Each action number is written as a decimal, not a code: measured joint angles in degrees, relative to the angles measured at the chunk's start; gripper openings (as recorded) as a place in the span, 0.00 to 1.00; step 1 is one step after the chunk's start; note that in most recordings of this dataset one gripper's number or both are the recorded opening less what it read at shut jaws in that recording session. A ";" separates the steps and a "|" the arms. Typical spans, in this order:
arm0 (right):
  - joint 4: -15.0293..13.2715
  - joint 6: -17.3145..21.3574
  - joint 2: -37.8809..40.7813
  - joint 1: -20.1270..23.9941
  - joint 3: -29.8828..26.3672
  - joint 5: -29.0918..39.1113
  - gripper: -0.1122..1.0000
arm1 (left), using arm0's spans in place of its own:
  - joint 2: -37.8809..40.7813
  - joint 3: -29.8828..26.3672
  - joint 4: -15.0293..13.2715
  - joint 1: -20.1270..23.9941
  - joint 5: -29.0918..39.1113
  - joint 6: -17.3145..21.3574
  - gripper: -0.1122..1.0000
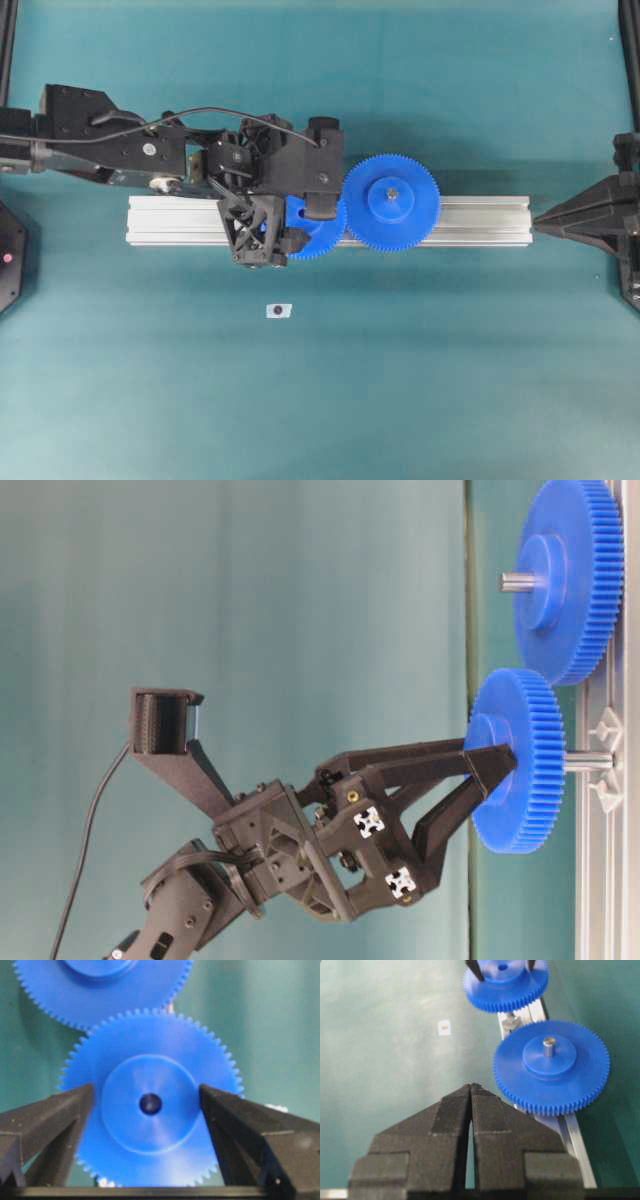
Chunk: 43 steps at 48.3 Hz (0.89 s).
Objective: Find the location of the shaft and insert the small gear.
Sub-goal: 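Align the small gear's bore with the shaft tip using the left gripper, then push the small gear onto the shaft, meshing it with the large gear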
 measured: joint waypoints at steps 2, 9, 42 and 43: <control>0.00 0.00 0.00 0.09 0.00 0.00 0.14 | -0.18 -0.18 0.00 0.00 0.09 0.00 0.92; 0.00 0.00 0.00 0.00 0.00 0.00 0.14 | -1.76 -1.41 0.00 -0.18 0.18 -0.26 0.92; 0.00 0.00 -0.09 0.00 0.35 -0.09 0.14 | -5.54 2.02 0.00 -1.05 -1.14 -0.26 0.14; 0.00 0.00 0.00 0.00 0.35 0.00 0.14 | -5.27 2.29 0.00 -1.14 -1.41 -0.26 0.14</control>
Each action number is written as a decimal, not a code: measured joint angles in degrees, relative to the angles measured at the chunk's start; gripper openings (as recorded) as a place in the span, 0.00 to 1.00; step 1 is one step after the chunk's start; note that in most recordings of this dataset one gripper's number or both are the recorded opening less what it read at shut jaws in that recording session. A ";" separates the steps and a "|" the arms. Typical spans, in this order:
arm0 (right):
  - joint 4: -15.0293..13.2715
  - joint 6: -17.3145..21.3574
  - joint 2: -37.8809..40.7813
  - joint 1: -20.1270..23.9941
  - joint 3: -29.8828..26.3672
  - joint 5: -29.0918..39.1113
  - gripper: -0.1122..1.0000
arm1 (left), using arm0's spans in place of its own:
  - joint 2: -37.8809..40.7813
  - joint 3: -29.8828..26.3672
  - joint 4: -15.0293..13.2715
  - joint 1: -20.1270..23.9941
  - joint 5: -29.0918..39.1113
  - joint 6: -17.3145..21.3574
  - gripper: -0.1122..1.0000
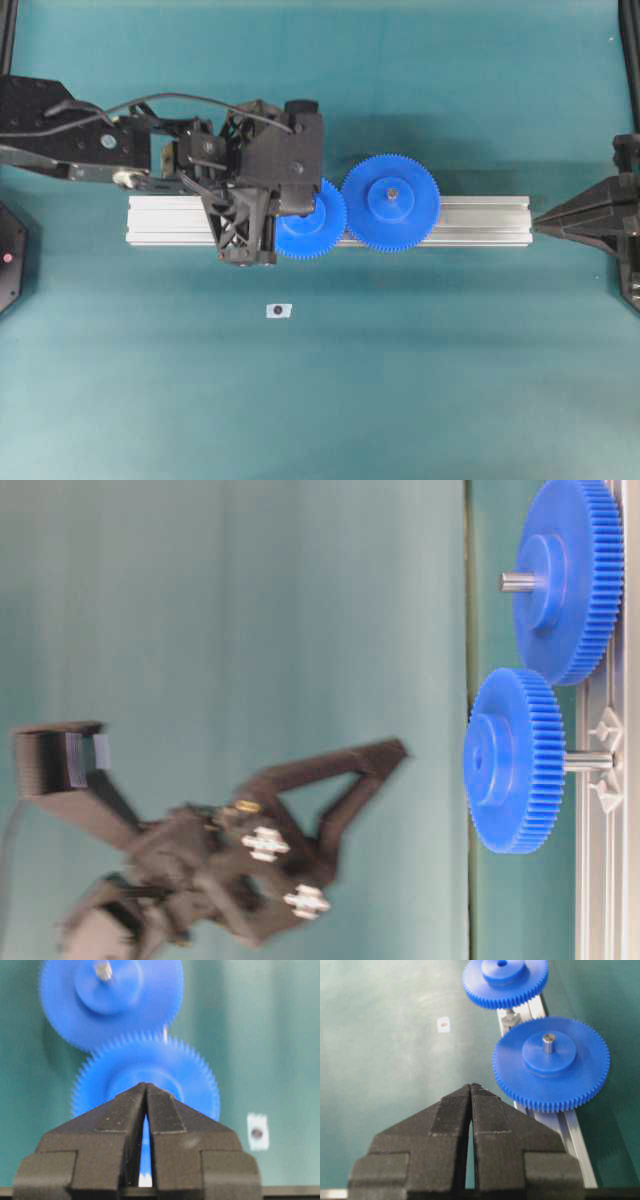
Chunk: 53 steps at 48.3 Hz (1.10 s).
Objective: Find the location of the shaft and insert the small gear.
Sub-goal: 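Push the small gear onto the shaft, meshing it with the large gear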
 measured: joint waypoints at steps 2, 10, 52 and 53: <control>0.00 0.00 0.00 0.00 0.00 0.00 0.14 | 0.70 0.53 0.00 0.00 -0.35 0.00 0.14; 0.00 0.00 0.00 0.09 0.09 -0.09 0.14 | 2.99 1.23 0.00 0.09 -1.67 -0.26 0.14; 0.00 0.00 -0.09 0.00 0.09 0.00 0.14 | 2.20 0.97 0.00 0.79 -0.62 0.26 0.14; 0.00 0.00 -0.09 0.00 0.09 -0.09 0.14 | 2.11 0.70 0.00 0.79 -0.44 0.35 0.14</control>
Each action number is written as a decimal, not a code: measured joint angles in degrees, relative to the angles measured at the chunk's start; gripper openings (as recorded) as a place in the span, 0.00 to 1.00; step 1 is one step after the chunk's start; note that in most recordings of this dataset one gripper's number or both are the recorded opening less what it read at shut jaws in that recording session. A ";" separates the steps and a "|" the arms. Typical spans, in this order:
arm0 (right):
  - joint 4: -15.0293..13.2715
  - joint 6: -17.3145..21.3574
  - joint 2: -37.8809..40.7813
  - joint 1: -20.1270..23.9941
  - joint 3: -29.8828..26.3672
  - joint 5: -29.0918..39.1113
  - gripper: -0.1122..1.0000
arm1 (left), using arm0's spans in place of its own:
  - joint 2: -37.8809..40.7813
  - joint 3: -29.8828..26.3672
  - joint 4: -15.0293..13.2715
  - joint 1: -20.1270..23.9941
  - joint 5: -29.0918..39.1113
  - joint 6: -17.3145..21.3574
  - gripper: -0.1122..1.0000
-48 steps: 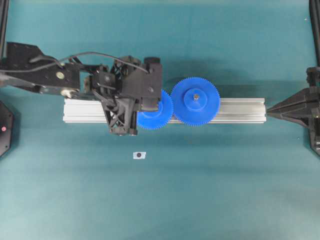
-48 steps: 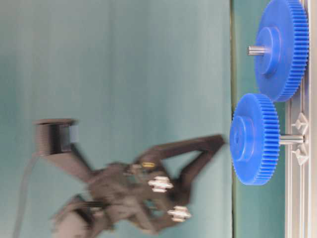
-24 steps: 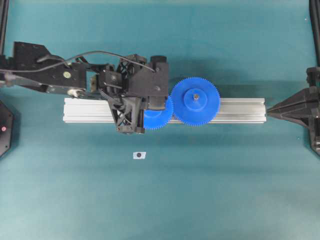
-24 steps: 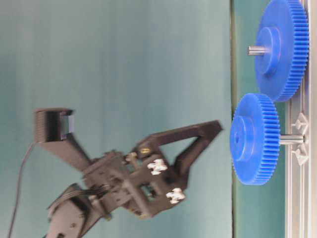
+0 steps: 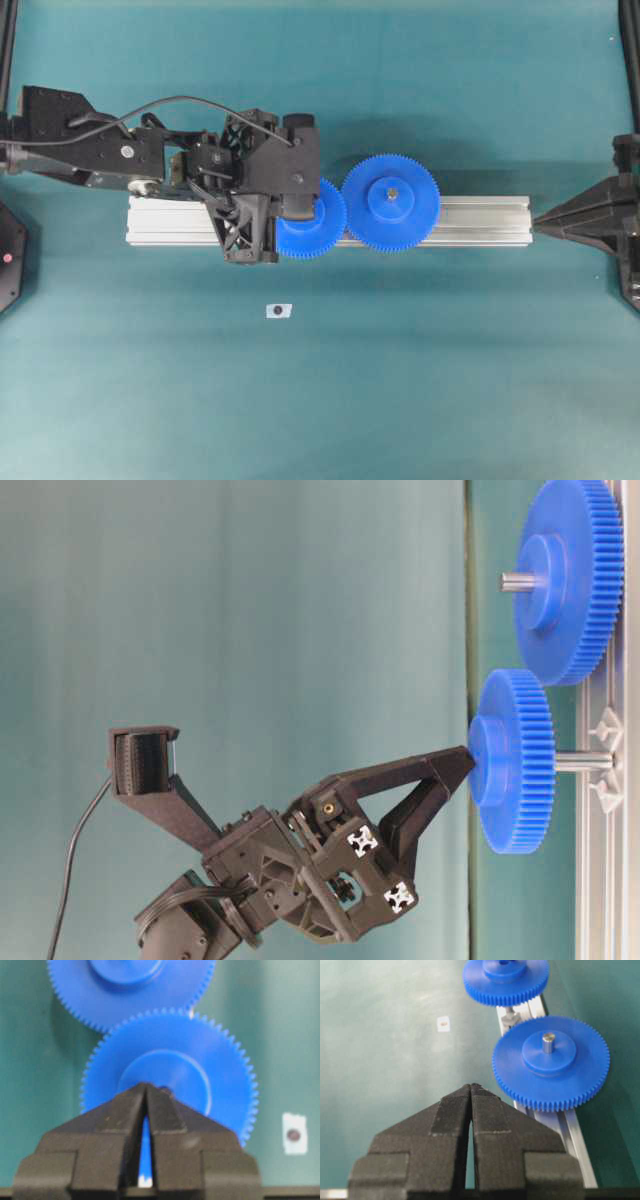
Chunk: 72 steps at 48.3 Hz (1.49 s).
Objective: Find the location of the shaft and insert the small gear.
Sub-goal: 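Push the small gear onto the shaft, meshing it with the large gear, then open the left gripper and pull it back from the seated gear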
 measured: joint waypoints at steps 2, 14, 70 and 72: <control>0.00 0.00 0.00 0.00 0.00 0.00 0.14 | -0.09 -0.62 0.00 0.00 0.35 -0.09 0.14; 0.00 0.00 0.09 0.00 0.09 0.00 0.14 | -1.14 -3.08 0.00 -0.09 2.20 0.53 0.14; 0.00 0.00 0.00 0.00 0.44 -0.79 0.14 | -8.35 -3.08 0.00 -5.19 6.42 0.18 0.15; 0.00 0.00 0.09 0.00 0.44 -0.79 0.14 | -9.40 -2.29 0.00 -5.80 6.42 0.00 0.16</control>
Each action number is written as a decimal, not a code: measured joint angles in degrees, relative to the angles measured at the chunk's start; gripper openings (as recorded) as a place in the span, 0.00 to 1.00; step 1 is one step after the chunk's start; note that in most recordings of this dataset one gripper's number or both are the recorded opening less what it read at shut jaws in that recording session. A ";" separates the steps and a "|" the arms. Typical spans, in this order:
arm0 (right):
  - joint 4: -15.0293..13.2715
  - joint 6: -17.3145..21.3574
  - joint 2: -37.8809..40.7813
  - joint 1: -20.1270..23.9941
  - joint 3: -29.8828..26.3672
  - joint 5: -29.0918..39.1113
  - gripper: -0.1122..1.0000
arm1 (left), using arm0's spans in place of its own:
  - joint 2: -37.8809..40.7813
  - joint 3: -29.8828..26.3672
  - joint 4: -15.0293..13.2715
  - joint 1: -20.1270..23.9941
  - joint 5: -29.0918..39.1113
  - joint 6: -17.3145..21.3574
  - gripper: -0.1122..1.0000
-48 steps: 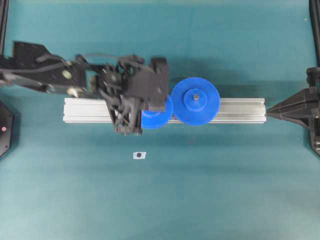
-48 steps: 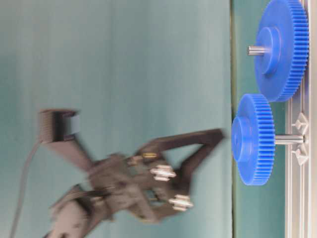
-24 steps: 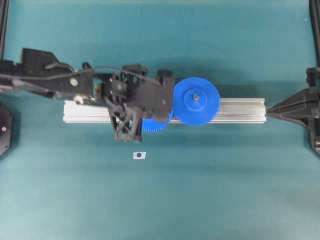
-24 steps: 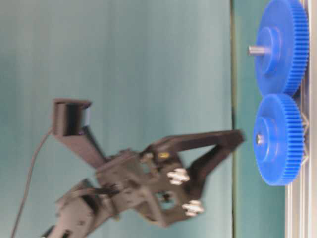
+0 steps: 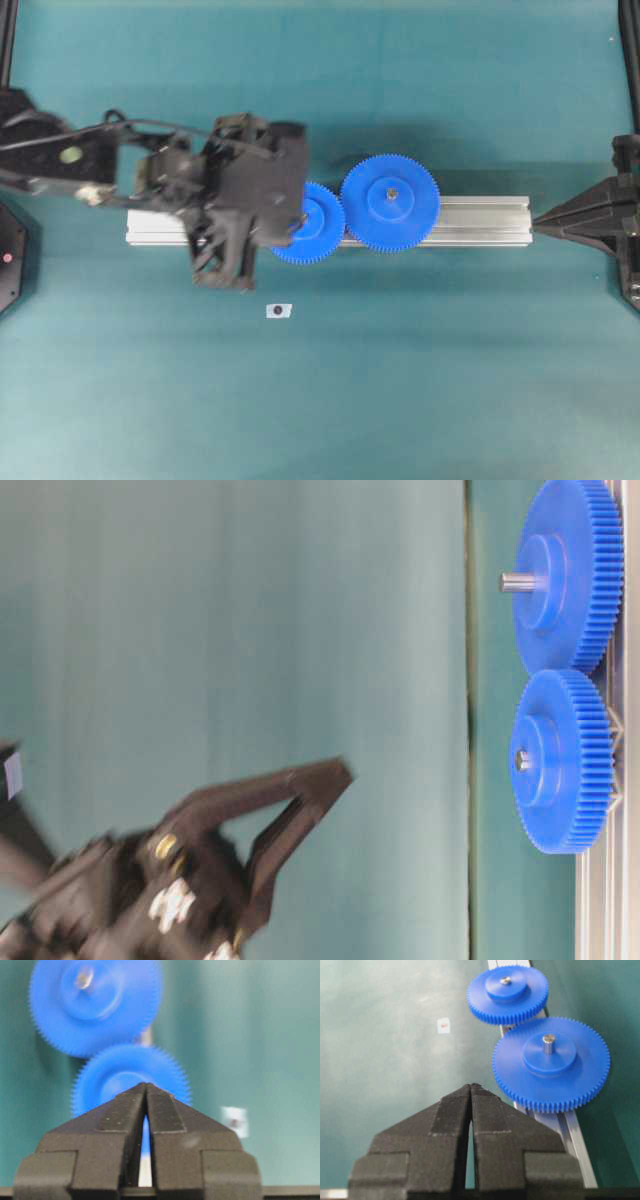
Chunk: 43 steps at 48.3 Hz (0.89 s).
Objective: Find the location of the shaft and insert the small gear.
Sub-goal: 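Open the left gripper and pull it back from the seated gear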
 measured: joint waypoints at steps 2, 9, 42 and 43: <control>0.00 0.00 0.00 0.00 0.00 0.00 0.14 | -0.88 0.97 0.00 -0.44 0.00 -0.18 0.17; 0.00 0.00 -0.09 0.00 0.00 0.00 0.14 | -4.04 3.87 0.00 -1.41 -0.35 -1.93 0.21; 0.00 0.00 -0.70 0.00 0.00 0.00 0.14 | -11.60 13.54 0.00 -1.49 -5.01 -7.82 0.48; 0.00 0.00 -0.70 0.09 0.00 0.00 0.14 | -11.78 13.71 0.00 -1.58 -5.01 -8.09 0.49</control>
